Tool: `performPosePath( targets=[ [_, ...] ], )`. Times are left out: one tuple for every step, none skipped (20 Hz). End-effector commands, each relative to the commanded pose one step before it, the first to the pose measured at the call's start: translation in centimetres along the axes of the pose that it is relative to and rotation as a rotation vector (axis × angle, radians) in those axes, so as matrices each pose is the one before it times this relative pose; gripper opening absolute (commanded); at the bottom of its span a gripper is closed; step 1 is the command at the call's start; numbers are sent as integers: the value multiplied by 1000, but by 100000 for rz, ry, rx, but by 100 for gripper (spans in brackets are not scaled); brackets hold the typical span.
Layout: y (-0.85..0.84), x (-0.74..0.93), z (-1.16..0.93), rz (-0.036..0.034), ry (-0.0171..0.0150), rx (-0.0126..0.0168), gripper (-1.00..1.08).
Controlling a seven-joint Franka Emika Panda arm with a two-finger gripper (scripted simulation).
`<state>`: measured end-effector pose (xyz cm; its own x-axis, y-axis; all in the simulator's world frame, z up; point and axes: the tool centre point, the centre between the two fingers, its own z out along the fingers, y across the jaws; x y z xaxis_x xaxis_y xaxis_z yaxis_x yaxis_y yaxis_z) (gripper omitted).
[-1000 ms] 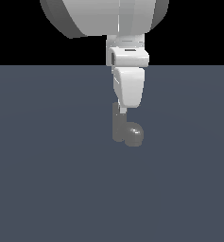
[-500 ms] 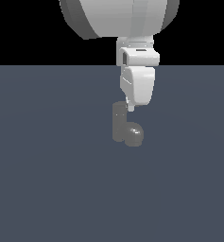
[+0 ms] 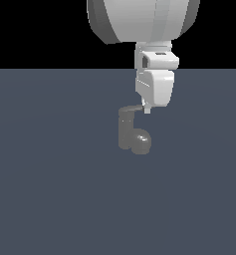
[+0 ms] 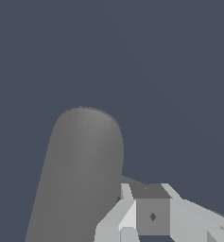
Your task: Turn on the faucet by rotating a designated handle.
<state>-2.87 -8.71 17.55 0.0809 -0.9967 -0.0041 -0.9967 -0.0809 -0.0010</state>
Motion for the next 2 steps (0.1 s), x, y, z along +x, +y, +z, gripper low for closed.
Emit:
performPosePath(
  targets=[
    [-20,3219,198,4266,416,-93,-100],
    [0,0,0,0,0,0,-100]
  ],
)
